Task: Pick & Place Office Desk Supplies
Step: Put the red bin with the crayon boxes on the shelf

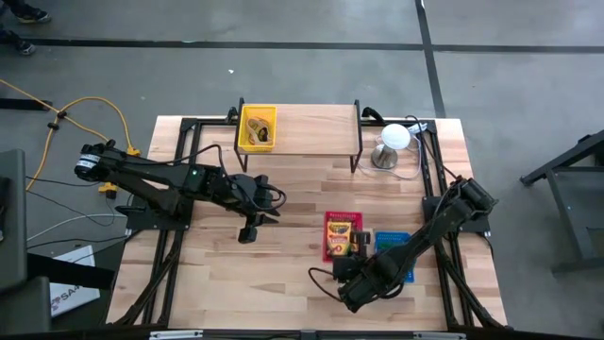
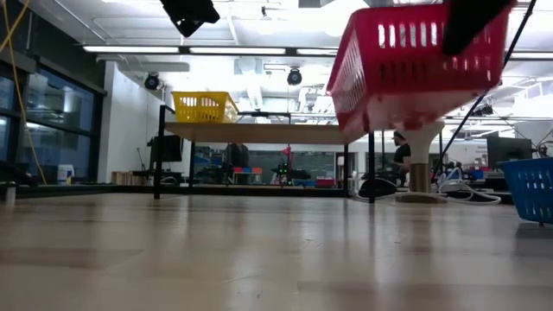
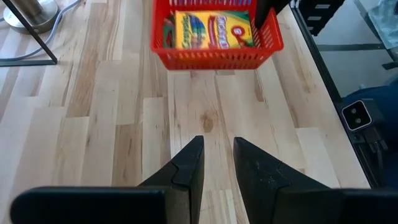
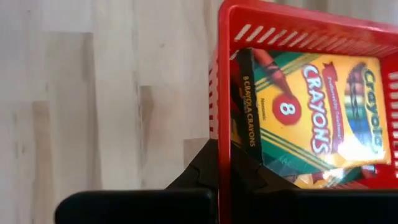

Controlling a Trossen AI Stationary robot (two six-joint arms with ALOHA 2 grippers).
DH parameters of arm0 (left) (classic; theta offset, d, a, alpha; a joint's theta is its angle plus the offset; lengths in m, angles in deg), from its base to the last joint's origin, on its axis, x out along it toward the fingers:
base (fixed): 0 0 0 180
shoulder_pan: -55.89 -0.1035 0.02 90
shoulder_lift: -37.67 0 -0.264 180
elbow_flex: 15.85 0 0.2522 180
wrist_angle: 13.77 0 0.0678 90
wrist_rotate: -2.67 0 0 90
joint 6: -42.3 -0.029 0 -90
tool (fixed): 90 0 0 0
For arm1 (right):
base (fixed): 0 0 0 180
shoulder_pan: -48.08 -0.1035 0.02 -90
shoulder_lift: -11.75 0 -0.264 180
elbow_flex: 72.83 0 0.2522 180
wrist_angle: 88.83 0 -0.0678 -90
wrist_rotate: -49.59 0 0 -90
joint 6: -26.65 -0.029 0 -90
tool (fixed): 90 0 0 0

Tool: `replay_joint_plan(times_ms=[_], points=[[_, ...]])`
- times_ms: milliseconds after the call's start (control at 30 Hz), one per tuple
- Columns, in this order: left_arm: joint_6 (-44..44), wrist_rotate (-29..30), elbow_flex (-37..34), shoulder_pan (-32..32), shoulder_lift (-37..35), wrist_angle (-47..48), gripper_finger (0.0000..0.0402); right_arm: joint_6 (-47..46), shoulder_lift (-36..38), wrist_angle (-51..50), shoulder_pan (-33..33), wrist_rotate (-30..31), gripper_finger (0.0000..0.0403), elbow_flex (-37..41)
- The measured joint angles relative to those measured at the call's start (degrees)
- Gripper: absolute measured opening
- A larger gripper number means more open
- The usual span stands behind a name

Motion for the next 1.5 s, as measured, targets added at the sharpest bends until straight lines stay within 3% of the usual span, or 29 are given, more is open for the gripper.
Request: replay_joint_plan(times_ms=[333, 600, 1233, 1500], points=[[0.00, 0.00, 0.00, 0.01, 0.00, 0.00, 0.0083, 6.62, 4.28, -1.72, 4.36, 1.92, 0.0003, -1.35], [0.00, 0.00, -0.02, 0.01, 0.00, -0.02, 0.0083, 16.34, 10.06, -2.09, 12.29, 2.46, 0.0003, -1.42], [0.00, 0.00, -0.02, 0.00, 0.00, 0.00, 0.0083, 43.67, 10.67, 8.07, 40.87, -11.58, 0.0003, -1.35], [0.00, 0.00, -0.02, 0.01, 0.00, -0.02, 0.0083, 52.84, 10.67, 15.87, 47.82, -12.35, 0.0003, -1.35]])
